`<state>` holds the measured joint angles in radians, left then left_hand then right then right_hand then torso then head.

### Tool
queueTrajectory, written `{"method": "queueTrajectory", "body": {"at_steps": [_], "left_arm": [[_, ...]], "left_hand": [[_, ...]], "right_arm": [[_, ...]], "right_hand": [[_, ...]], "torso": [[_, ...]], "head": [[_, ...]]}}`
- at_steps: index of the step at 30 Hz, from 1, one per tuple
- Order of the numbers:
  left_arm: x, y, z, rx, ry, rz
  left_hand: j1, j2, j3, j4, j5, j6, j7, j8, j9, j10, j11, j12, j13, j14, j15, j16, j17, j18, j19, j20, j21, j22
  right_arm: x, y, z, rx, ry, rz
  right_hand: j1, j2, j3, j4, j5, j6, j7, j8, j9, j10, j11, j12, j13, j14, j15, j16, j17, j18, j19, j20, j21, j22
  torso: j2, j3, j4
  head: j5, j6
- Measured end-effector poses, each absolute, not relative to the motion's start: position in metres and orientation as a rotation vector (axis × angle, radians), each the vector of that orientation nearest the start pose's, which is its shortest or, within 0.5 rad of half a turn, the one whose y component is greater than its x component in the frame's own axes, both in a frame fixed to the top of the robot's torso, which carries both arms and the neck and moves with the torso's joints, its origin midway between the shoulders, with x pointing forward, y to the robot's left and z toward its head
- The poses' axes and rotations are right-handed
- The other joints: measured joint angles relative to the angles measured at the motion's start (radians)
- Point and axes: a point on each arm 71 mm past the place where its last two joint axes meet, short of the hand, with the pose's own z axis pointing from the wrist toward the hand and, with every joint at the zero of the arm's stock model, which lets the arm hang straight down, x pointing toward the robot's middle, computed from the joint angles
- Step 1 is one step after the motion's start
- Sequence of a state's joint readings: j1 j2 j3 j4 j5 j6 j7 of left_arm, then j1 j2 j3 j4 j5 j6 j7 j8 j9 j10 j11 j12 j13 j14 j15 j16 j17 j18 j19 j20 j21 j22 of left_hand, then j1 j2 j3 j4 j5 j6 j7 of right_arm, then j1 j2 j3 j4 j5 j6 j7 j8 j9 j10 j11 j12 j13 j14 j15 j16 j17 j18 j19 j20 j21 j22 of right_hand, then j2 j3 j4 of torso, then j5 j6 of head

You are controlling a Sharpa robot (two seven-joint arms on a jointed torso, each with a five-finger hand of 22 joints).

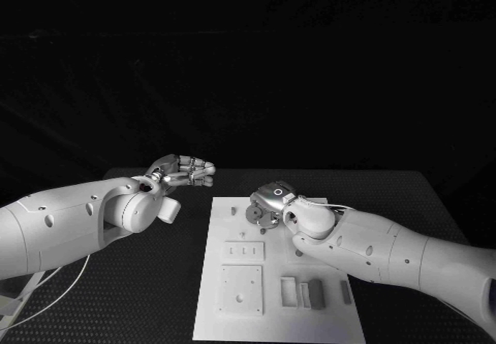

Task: Assemble the parts on the task board

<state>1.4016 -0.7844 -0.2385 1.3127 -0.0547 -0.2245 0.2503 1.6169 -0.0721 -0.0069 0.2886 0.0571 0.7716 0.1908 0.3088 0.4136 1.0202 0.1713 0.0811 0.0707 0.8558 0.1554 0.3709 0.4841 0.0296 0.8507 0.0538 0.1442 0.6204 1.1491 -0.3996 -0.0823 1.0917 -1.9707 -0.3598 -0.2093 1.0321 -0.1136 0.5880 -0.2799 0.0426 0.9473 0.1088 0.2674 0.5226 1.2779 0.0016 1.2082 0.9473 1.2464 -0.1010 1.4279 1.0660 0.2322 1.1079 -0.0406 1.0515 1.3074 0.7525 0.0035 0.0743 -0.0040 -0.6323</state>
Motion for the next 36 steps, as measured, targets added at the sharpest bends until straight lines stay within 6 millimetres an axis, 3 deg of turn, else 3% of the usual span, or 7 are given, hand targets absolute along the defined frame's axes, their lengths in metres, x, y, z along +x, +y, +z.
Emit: {"method": "queueTrajectory", "body": {"at_steps": [13, 17, 20, 36], "left_arm": [[0.5365, 0.2447, -0.1643, -1.001, 1.584, -1.314], [0.5366, 0.2444, -0.1643, -1.001, 1.585, -1.314], [0.5366, 0.2442, -0.1644, -1.001, 1.585, -1.314], [0.5368, 0.2445, -0.1642, -1.001, 1.584, -1.314]], "left_hand": [[0.0, 0.0, 0.0, 0.0, 0.0, 0.0, 0.0, 0.0, 0.0, 0.0, 0.0, 0.0, 0.0, 0.0, 0.0, 0.0, 0.001, 0.0, 0.0, 0.0, 0.0, 0.0], [0.0, 0.0, 0.0, 0.0, 0.0, 0.0, 0.0, 0.0, 0.0, 0.0, 0.0, 0.0, 0.0, 0.0, 0.0, 0.0, 0.001, 0.0, 0.0, 0.0, 0.0, 0.0], [0.0, 0.0, 0.0, 0.0, 0.0, 0.0, 0.0, 0.0, 0.0, 0.0, 0.0, -0.004, 0.0, 0.0, 0.0, 0.0, 0.001, 0.0, 0.0, 0.0, 0.0, 0.0], [0.0, 0.0, 0.0, 0.0, 0.0, 0.0, 0.0, 0.0, 0.0, 0.0, 0.0, -0.004, 0.0, 0.0, 0.0, 0.0, 0.002, 0.0, 0.0, 0.0, 0.0, 0.0]], "right_arm": [[0.5307, -0.085, -0.2397, -0.58, 1.489, 0.348], [0.5313, -0.0851, -0.2402, -0.575, 1.493, 0.348], [0.5316, -0.0855, -0.2402, -0.57, 1.495, 0.35], [0.5288, -0.0884, -0.2388, -0.548, 1.496, 0.37]], "right_hand": [[-0.007, -0.017, 0.006, 0.0, 0.0, -0.007, 0.009, -0.001, -0.004, 0.004, 0.004, -0.005, -0.001, -0.005, 0.005, -0.009, -0.02, 0.0, 0.001, 0.001, 0.0, 0.0], [-0.005, -0.032, 0.014, 0.003, 0.0, -0.057, 0.023, -0.035, -0.017, 0.002, 0.013, -0.01, -0.003, -0.013, 0.013, -0.017, -0.03, 0.0, -0.004, 0.0, -0.004, -0.001], [-0.007, -0.033, 0.017, 0.005, 0.0, -0.074, 0.029, -0.041, -0.022, 0.005, 0.017, -0.01, -0.004, -0.016, 0.016, -0.017, -0.03, 0.0, -0.005, 0.0, -0.004, -0.002], [-0.01, -0.037, 0.025, 0.014, 0.0, -0.085, 0.029, -0.045, -0.023, 0.005, 0.016, -0.01, -0.005, -0.016, 0.016, -0.017, -0.025, 0.0, -0.004, 0.0, -0.004, -0.002]], "torso": [[0.0, -0.0001, -0.0008], [0.0, 0.0005, -0.0009], [0.0, 0.0006, -0.0009], [0.0, 0.0005, -0.0014]], "head": [[-0.001, -0.002], [0.0, -0.003], [0.0, -0.003], [0.002, -0.005]]}}
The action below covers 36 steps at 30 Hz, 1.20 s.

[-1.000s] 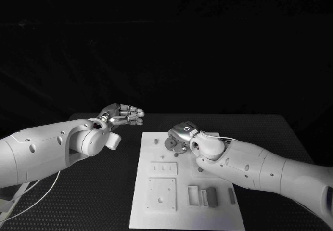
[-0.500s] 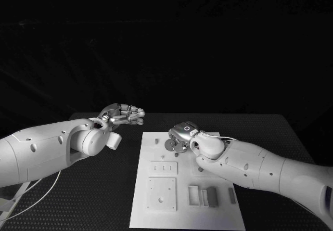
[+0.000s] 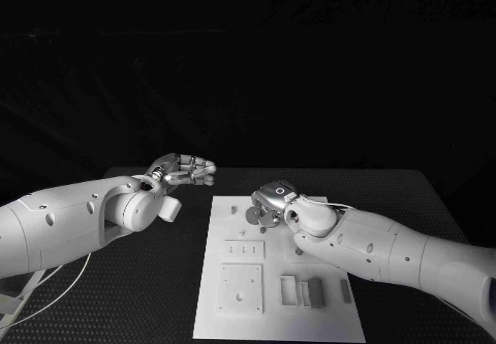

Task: Assemble the parts on the task board

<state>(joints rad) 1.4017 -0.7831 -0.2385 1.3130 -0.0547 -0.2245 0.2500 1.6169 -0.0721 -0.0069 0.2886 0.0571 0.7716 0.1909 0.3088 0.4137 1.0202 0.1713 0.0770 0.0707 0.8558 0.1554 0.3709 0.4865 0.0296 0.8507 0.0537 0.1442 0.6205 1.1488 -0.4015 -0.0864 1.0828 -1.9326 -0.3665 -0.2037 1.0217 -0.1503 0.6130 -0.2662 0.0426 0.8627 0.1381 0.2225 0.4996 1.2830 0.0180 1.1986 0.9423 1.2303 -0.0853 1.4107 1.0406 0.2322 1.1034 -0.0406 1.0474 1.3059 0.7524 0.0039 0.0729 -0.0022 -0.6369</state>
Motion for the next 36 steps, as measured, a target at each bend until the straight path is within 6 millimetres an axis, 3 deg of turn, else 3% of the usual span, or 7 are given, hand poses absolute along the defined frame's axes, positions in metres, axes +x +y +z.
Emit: {"method": "queueTrajectory", "body": {"at_steps": [5, 10, 13, 17, 26, 30, 36], "left_arm": [[0.537, 0.246, -0.164, -1.003, 1.582, -1.311], [0.537, 0.25, -0.164, -1.006, 1.578, -1.306], [0.537, 0.251, -0.164, -1.005, 1.574, -1.306], [0.536, 0.25, -0.163, -0.998, 1.569, -1.316], [0.536, 0.254, -0.162, -0.99, 1.553, -1.324], [0.536, 0.253, -0.162, -0.986, 1.554, -1.331], [0.536, 0.253, -0.164, -0.986, 1.556, -1.334]], "left_hand": [[0.0, 0.0, 0.0, 0.0, 0.0, 0.0, 0.0, 0.0, -0.001, 0.0, 0.0, 0.0, 0.0, 0.0, 0.0, -0.004, 0.0, 0.0, 0.0, 0.0, 0.0, 0.0], [0.0, 0.0, 0.0, 0.0, 0.0, 0.0, 0.0, 0.0, -0.001, 0.0, 0.0, 0.0, 0.0, 0.0, 0.0, -0.004, 0.0, 0.0, 0.0, 0.0, 0.0, 0.0], [0.0, 0.0, 0.0, 0.0, 0.0, 0.0, 0.0, 0.0, -0.001, 0.0, 0.0, 0.0, 0.0, 0.0, 0.0, -0.004, 0.0, 0.0, 0.0, 0.0, 0.0, 0.0], [0.0, 0.0, 0.0, 0.0, 0.0, 0.0, 0.0, 0.0, -0.001, 0.0, 0.0, 0.0, 0.0, 0.0, 0.0, -0.004, 0.001, 0.0, 0.0, 0.0, 0.0, 0.0], [0.0, 0.0, -0.002, 0.002, 0.0, 0.0, 0.0, 0.0, -0.001, 0.0, 0.0, 0.0, 0.0, 0.0, 0.0, -0.004, 0.003, 0.0, 0.0, 0.0, -0.004, 0.0], [0.0, 0.0, -0.002, 0.002, 0.0, 0.0, 0.0, 0.0, -0.001, 0.0, 0.0, 0.0, 0.0, 0.0, 0.0, -0.004, 0.003, 0.0, 0.0, 0.0, -0.004, 0.0], [0.0, 0.0, -0.002, 0.002, 0.0, 0.0, 0.0, 0.0, -0.001, 0.0, 0.0, 0.0, 0.0, 0.0, 0.0, -0.004, 0.003, 0.0, 0.0, 0.0, -0.004, 0.0]], "right_arm": [[0.525, -0.096, -0.231, -0.513, 1.479, 0.403], [0.525, -0.11, -0.2, -0.419, 1.42, 0.47], [0.527, -0.125, -0.18, -0.353, 1.399, 0.517], [0.529, -0.161, -0.161, -0.251, 1.404, 0.585], [0.54, -0.237, -0.162, -0.138, 1.483, 0.642], [0.545, -0.264, -0.167, -0.109, 1.521, 0.638], [0.551, -0.298, -0.179, -0.079, 1.565, 0.597]], "right_hand": [[-0.003, -0.003, 0.003, 0.003, 0.0, 0.0, 0.0, 0.0, 0.0, 0.004, 0.003, 0.0, 0.0, 0.002, 0.002, 0.0, 0.005, 0.0, 0.003, -0.002, 0.0, 0.0], [-0.009, -0.009, 0.003, 0.011, 0.0, 0.0, 0.0, 0.0, 0.0, 0.004, 0.003, 0.0, 0.0, 0.004, 0.004, 0.0, 0.003, 0.0, 0.004, -0.004, 0.0, -0.001], [-0.005, -0.013, 0.005, 0.014, 0.0, 0.0, 0.0, 0.0, 0.0, 0.004, 0.003, 0.0, -0.001, 0.004, 0.004, 0.0, -0.002, 0.0, 0.005, -0.004, 0.0, -0.001], [-0.005, -0.013, 0.005, 0.014, 0.0, 0.001, 0.0, 0.0, 0.002, 0.003, 0.004, 0.0, -0.001, 0.003, 0.004, 0.0, -0.003, 0.0, 0.005, -0.004, 0.0, -0.001], [0.009, 0.002, -0.006, -0.017, 0.0, 0.005, 0.004, 0.0, 0.002, -0.006, 0.013, 0.0, 0.004, -0.016, 0.013, -0.003, -0.009, 0.0, -0.003, 0.003, -0.004, -0.001], [0.009, 0.001, -0.008, -0.02, 0.0, 0.003, 0.006, 0.0, 0.002, -0.017, 0.012, 0.0, 0.005, -0.045, 0.012, -0.011, -0.023, 0.0, -0.021, 0.007, -0.011, 0.002], [0.025, -0.014, -0.011, -0.022, 0.0, -0.014, 0.0, 0.0, 0.002, -0.038, 0.005, -0.006, 0.005, -0.068, 0.004, -0.018, -0.024, 0.001, -0.048, 0.019, -0.019, 0.002]], "torso": [[0.0, -0.0001, -0.0008], [-0.001, 0.0, -0.0033], [-0.001, 0.0007, -0.0049], [-0.002, 0.0022, -0.0096], [-0.006, 0.0077, -0.0244], [-0.006, 0.0128, -0.032], [-0.007, 0.0162, -0.036]], "head": [[0.0, 0.002], [0.001, 0.009], [0.0, 0.013], [-0.003, 0.023], [-0.005, 0.035], [-0.005, 0.037], [-0.007, 0.038]]}}
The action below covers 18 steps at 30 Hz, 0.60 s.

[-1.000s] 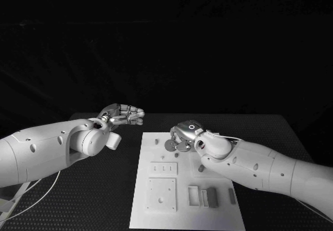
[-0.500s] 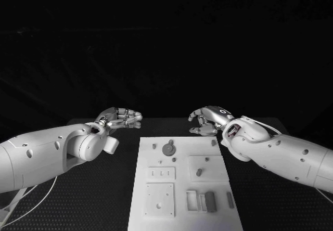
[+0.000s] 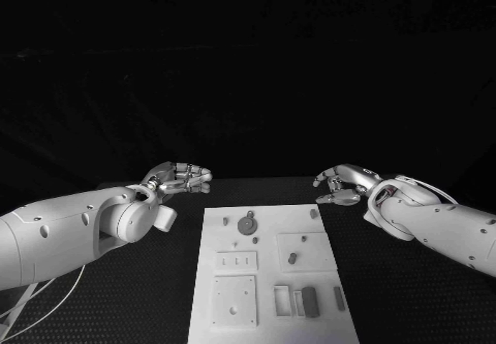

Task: Assemble the parts on the task board

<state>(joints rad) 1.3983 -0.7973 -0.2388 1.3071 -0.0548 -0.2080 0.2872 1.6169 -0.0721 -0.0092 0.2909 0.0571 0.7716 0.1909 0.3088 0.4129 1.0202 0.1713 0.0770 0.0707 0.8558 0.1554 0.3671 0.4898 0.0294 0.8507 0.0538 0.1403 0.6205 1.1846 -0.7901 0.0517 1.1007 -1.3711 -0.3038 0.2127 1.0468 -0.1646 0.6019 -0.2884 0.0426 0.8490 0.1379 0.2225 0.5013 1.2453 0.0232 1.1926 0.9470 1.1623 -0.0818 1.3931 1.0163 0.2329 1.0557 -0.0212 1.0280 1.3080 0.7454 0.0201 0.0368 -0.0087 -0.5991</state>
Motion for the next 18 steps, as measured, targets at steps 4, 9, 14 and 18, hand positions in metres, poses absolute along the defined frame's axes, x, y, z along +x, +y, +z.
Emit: {"method": "queueTrajectory", "body": {"at_steps": [4, 9, 14, 18], "left_arm": [[0.537, 0.253, -0.165, -0.987, 1.559, -1.335], [0.537, 0.252, -0.167, -0.988, 1.564, -1.337], [0.537, 0.252, -0.169, -0.99, 1.568, -1.337], [0.537, 0.251, -0.17, -0.989, 1.571, -1.339]], "left_hand": [[0.0, 0.0, 0.0, 0.0, 0.0, 0.0, 0.0, 0.0, 0.0, 0.0, 0.0, 0.0, 0.0, 0.0, 0.0, 0.0, 0.0, 0.0, 0.0, 0.0, 0.0, 0.0], [0.0, 0.0, 0.0, 0.0, 0.0, 0.0, 0.0, 0.0, 0.0, 0.0, 0.0, 0.0, 0.0, 0.0, 0.0, -0.004, 0.001, 0.0, 0.0, 0.0, 0.0, 0.0], [0.0, 0.0, 0.0, 0.0, 0.0, 0.0, 0.0, 0.0, 0.0, 0.0, 0.0, 0.0, 0.0, 0.0, 0.0, -0.004, 0.001, 0.0, 0.0, 0.0, 0.0, 0.0], [0.0, 0.0, -0.003, -0.003, 0.0, 0.0, 0.0, 0.0, 0.0, 0.0, 0.0, 0.0, 0.0, 0.0, 0.0, -0.004, 0.001, 0.0, 0.0, 0.0, 0.0, 0.0]], "right_arm": [[0.555, -0.315, -0.192, -0.061, 1.595, 0.563], [0.558, -0.318, -0.212, -0.046, 1.634, 0.547], [0.561, -0.315, -0.227, -0.038, 1.662, 0.547], [0.564, -0.315, -0.235, -0.031, 1.677, 0.538]], "right_hand": [[0.005, -0.005, 0.0, 0.0, 0.0, -0.004, -0.002, 0.0, 0.0, -0.003, -0.003, 0.0, 0.001, -0.006, 0.001, 0.0, 0.0, 0.001, -0.004, 0.003, 0.0, 0.0], [0.011, -0.011, 0.0, 0.0, 0.0, -0.013, -0.009, 0.0, -0.002, -0.006, -0.006, 0.0, 0.001, -0.01, -0.004, -0.004, 0.0, 0.008, -0.007, 0.007, 0.0, 0.0], [0.015, -0.015, -0.003, -0.003, 0.0, -0.024, -0.013, -0.003, -0.004, -0.01, -0.01, -0.004, 0.002, -0.014, -0.008, -0.004, 0.001, 0.015, -0.011, 0.011, -0.004, 0.0], [0.017, -0.017, -0.006, 0.0, 0.0, -0.036, -0.018, -0.008, -0.005, -0.013, -0.013, -0.004, 0.002, -0.021, -0.008, -0.004, 0.001, 0.017, -0.016, 0.013, -0.004, 0.0]], "torso": [[-0.001, 0.0001, 0.0], [-0.001, -0.0001, 0.0019], [-0.001, -0.0012, 0.0033], [-0.001, -0.0012, 0.0045]], "head": [[-0.004, -0.001], [-0.008, -0.003], [-0.011, -0.005], [-0.013, -0.009]]}}
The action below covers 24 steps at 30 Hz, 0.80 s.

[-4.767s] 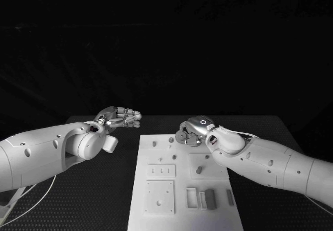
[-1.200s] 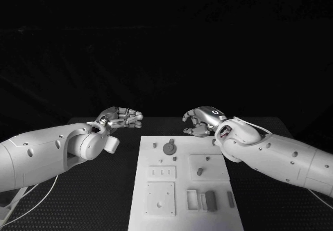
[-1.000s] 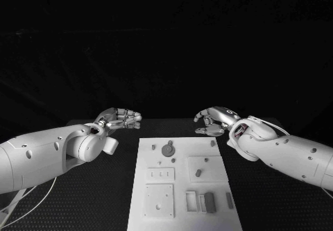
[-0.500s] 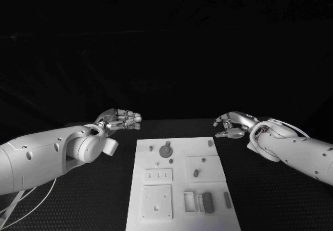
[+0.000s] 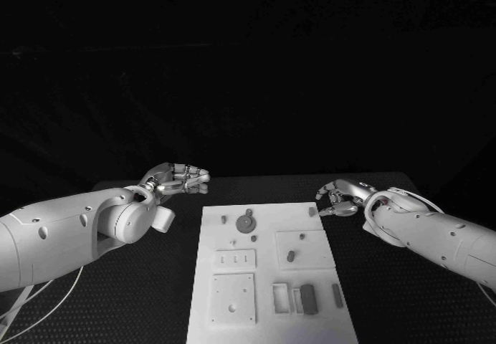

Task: Assemble the parts on the task board

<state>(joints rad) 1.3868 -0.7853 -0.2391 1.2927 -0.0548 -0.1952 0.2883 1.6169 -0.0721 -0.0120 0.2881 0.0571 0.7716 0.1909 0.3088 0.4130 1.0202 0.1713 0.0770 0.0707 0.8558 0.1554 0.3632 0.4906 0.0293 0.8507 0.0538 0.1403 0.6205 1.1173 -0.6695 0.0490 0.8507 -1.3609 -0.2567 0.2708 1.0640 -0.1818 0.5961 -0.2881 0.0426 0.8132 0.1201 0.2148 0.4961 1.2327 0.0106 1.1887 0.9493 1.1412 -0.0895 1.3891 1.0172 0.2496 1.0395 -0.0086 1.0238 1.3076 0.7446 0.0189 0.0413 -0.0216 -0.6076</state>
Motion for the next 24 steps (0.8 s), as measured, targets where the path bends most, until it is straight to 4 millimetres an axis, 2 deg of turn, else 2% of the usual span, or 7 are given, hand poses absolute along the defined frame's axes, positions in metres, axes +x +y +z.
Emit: {"method": "queueTrajectory", "body": {"at_steps": [5, 12, 24], "left_arm": [[0.537, 0.25, -0.17, -0.987, 1.573, -1.342], [0.537, 0.249, -0.17, -0.987, 1.575, -1.344], [0.536, 0.247, -0.17, -0.986, 1.581, -1.349]], "left_hand": [[0.0, 0.0, 0.0, 0.0, 0.0, 0.0, 0.0, 0.0, 0.0, 0.0, 0.0, 0.0, 0.0, 0.0, 0.0, 0.0, 0.001, 0.0, 0.0, 0.0, 0.0, 0.0], [0.0, 0.0, -0.002, 0.002, 0.0, 0.0, 0.0, 0.0, 0.0, 0.0, 0.0, 0.0, 0.0, 0.0, 0.0, 0.0, 0.001, 0.0, 0.0, 0.0, 0.0, 0.0], [0.0, 0.0, -0.002, 0.002, 0.0, 0.0, 0.0, 0.0, 0.0, 0.0, 0.0, 0.0, 0.0, 0.0, 0.0, 0.0, 0.002, 0.0, 0.0, 0.0, -0.004, 0.0]], "right_arm": [[0.565, -0.315, -0.24, -0.026, 1.688, 0.532], [0.567, -0.306, -0.245, -0.03, 1.698, 0.549], [0.567, -0.304, -0.254, -0.027, 1.727, 0.552]], "right_hand": [[0.008, 0.0, 0.0, 0.0, 0.0, -0.016, -0.006, -0.004, -0.001, -0.003, -0.004, 0.0, 0.001, -0.004, -0.003, 0.0, 0.001, 0.0, -0.005, 0.001, 0.0, 0.0], [0.008, 0.0, -0.002, -0.002, 0.0, -0.016, -0.006, -0.004, -0.001, -0.007, -0.007, 0.0, 0.002, -0.004, -0.003, 0.0, 0.001, 0.001, -0.005, 0.001, 0.0, 0.0], [0.021, 0.014, -0.005, 0.0, 0.0, -0.016, -0.006, 0.003, 0.005, -0.007, -0.007, 0.0, 0.005, -0.008, -0.006, 0.0, 0.003, 0.005, -0.005, 0.002, 0.0, 0.0]], "torso": [[0.0, -0.0006, 0.0019], [0.0, -0.0011, 0.0026], [0.0, -0.0025, 0.0026]], "head": [[0.0, -0.001], [0.0, -0.005], [0.003, -0.012]]}}
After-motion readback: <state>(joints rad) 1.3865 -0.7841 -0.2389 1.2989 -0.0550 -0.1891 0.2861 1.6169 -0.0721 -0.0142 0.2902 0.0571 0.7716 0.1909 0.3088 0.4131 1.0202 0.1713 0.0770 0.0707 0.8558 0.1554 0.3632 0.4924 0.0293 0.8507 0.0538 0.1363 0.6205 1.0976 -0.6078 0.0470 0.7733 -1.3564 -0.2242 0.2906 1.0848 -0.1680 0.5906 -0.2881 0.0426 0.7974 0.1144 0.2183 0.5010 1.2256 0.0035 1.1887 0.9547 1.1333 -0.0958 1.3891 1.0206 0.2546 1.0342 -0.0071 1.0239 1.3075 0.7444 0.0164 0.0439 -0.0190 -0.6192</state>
